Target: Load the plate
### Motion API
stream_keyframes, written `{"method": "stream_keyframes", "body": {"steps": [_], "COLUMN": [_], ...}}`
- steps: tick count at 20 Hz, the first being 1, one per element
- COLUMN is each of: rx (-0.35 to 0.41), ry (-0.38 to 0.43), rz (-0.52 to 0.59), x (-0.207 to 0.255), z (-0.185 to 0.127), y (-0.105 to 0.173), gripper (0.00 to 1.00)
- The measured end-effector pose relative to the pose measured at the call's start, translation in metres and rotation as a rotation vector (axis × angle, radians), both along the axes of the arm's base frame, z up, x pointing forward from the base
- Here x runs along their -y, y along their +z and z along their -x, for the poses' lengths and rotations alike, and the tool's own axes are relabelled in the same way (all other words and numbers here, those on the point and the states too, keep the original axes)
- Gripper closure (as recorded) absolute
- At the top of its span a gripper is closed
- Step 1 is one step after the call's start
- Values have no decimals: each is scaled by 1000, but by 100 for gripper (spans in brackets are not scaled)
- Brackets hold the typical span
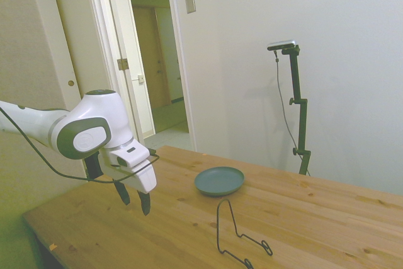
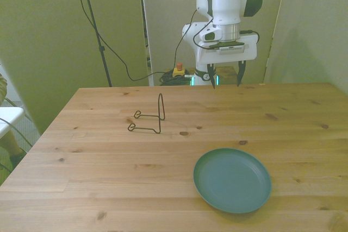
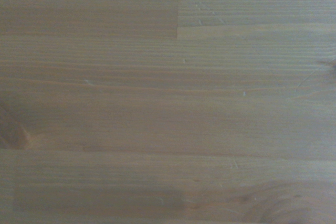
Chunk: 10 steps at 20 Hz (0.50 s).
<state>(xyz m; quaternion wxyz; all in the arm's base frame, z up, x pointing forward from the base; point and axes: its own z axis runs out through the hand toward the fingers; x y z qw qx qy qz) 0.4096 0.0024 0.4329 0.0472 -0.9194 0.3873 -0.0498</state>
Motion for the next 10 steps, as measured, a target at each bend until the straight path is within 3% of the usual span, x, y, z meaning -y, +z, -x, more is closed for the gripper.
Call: {"method": "stream_keyframes", "body": {"steps": [5, 10], "rx": [5, 53], "ry": [0, 13], "rz": [-1, -1], "x": [-4, -20], "z": [-2, -18], "y": [3, 30], "gripper": [0, 0]}}
